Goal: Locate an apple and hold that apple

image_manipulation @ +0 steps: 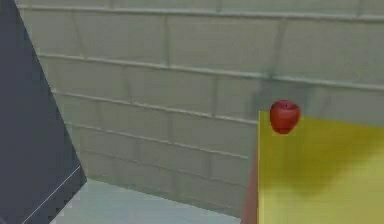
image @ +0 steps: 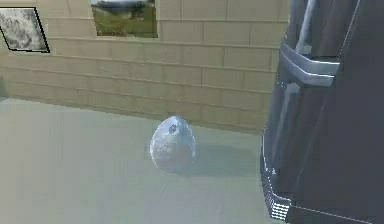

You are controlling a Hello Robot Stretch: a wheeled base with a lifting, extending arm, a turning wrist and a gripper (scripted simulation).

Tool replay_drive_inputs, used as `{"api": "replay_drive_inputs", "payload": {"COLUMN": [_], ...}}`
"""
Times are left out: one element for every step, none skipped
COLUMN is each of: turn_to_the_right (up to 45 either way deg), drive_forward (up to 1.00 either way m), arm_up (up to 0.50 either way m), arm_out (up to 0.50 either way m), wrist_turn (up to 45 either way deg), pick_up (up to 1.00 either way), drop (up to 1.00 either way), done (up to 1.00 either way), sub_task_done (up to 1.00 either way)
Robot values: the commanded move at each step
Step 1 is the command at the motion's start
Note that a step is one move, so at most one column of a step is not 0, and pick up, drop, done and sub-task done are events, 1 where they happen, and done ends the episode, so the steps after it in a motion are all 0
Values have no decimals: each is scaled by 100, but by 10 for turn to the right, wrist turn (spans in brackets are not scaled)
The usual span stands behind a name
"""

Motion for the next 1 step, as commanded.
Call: {"api": "replay_drive_inputs", "payload": {"turn_to_the_right": [450], "drive_forward": [0], "arm_up": [0], "arm_out": [0], "wrist_turn": [0], "pick_up": [0], "drop": [0], "done": [0], "sub_task_done": [0]}}
